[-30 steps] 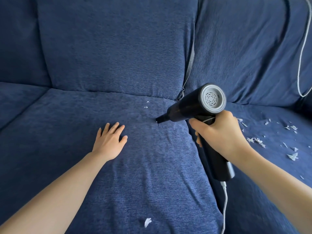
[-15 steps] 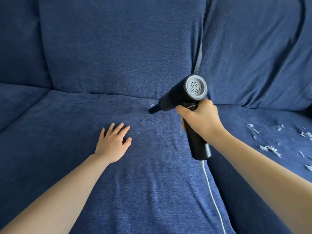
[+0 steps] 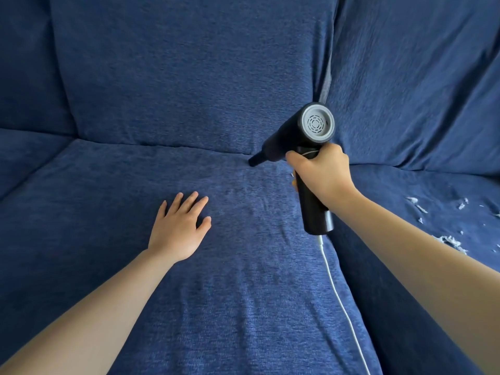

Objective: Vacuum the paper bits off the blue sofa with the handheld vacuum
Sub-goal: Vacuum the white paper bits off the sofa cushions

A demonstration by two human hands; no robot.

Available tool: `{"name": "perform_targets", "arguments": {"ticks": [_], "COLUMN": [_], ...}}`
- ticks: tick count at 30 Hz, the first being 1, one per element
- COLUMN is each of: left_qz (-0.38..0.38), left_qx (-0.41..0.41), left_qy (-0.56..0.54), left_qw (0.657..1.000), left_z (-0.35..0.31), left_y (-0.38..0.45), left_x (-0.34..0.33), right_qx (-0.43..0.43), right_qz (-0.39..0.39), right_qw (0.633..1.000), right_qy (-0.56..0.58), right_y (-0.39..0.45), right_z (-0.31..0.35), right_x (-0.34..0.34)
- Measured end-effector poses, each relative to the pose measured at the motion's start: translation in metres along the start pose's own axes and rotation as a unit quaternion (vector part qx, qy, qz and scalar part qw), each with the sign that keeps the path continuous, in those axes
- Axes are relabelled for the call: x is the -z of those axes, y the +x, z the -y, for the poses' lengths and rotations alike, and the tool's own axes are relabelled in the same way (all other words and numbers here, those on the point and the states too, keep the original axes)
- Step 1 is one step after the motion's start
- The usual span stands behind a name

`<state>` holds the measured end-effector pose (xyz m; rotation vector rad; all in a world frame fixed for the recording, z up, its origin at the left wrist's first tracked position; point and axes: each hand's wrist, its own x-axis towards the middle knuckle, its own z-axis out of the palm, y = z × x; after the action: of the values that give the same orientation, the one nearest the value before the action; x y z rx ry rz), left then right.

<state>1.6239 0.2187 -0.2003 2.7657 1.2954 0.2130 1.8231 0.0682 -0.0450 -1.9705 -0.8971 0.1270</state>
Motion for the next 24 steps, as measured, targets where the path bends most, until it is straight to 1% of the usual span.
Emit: {"name": "perform_targets", "arguments": {"ticks": [4,10,16,24], "left_qz": [0.0,-0.001,0.008,0.03], "left_qx": [-0.001,0.0,0.011,0.023], "left_qy": [0.004,0.007,0.014,0.003], "left_qw": [1.0,1.0,1.0,0.999], "left_z": [0.001,-0.001,-0.003,-0.01], "left_y": [0.0,-0.001,-0.005,-0.026], "left_x": [0.0,0.0,0.0,0.006], "right_qx": [-0.009,-0.074,-0.111,-0.096], "right_qz": [-0.031,-0.081,-0.076,-0.051], "right_qw": [0.999,0.993,0.991,0.994], "right_qy": [-0.03,-0.033,-0.017,-0.016], "right_y": [0.0,0.0,-0.011,-0.043], "right_z": [-0.01,-0.031,-0.037,-0.024], "right_x": [0.016,0.052,0.069,0.088]}}
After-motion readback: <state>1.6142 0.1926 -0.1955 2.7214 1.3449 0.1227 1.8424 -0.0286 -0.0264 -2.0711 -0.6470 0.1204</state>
